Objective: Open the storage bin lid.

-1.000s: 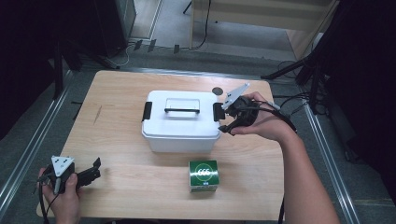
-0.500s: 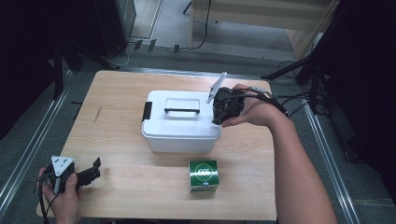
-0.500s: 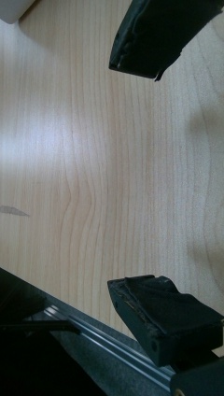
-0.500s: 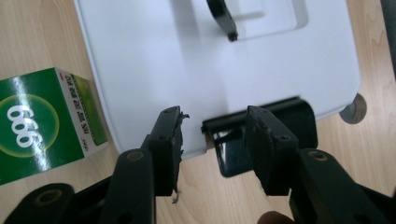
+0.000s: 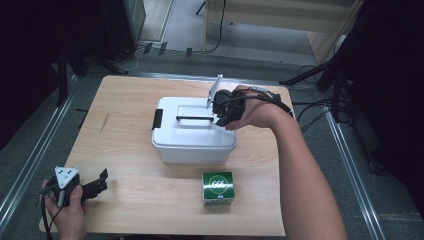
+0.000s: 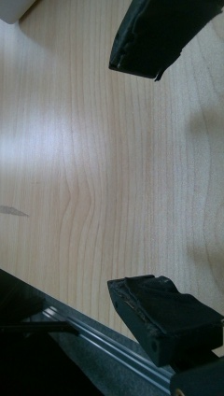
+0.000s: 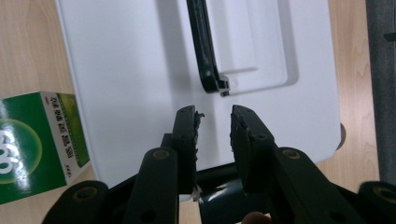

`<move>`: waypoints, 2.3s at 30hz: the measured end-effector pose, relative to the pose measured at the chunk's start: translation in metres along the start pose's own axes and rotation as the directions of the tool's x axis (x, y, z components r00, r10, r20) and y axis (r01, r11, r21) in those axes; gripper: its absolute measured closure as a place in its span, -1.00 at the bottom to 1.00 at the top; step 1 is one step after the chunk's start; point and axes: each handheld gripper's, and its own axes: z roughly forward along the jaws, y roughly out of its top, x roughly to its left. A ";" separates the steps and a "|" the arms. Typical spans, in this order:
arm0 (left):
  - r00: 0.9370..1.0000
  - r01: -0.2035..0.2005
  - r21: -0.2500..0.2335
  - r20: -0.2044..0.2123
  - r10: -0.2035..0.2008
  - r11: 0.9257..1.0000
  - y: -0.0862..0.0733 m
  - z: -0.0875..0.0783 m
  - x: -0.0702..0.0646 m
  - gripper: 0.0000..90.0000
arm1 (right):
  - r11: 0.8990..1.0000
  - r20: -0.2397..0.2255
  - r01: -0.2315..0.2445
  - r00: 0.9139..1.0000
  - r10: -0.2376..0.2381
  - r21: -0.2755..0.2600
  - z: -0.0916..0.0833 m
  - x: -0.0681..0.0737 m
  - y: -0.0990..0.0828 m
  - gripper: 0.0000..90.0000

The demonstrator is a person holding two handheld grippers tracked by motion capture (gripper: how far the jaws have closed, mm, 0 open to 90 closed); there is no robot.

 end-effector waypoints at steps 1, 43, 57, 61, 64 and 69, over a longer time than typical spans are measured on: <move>1.000 0.004 0.000 0.001 -0.004 1.000 0.000 0.000 0.000 -1.00 | 1.000 0.015 0.014 1.000 -0.014 0.011 0.001 -0.001 0.004 0.63; 1.000 -0.001 0.013 0.004 0.001 1.000 0.000 0.001 0.000 -1.00 | 0.984 0.040 0.162 0.985 -0.165 0.080 0.016 0.010 0.074 0.89; 1.000 0.006 0.013 0.002 -0.006 1.000 0.000 0.001 0.000 -1.00 | 0.985 0.072 0.170 0.982 -0.173 0.034 -0.002 0.006 0.072 0.89; 1.000 0.007 0.012 0.003 -0.007 1.000 0.000 0.001 0.000 -1.00 | 0.986 0.101 0.165 0.981 -0.166 0.020 -0.016 0.004 0.066 0.89; 1.000 0.005 0.012 0.001 -0.005 1.000 0.000 0.001 0.000 -1.00 | 0.983 0.105 0.181 0.978 -0.181 0.008 -0.021 0.001 0.063 0.89; 1.000 0.008 0.012 0.001 -0.008 1.000 0.000 0.001 0.000 -1.00 | 0.988 0.129 0.155 0.979 -0.155 0.008 -0.032 0.000 0.052 0.89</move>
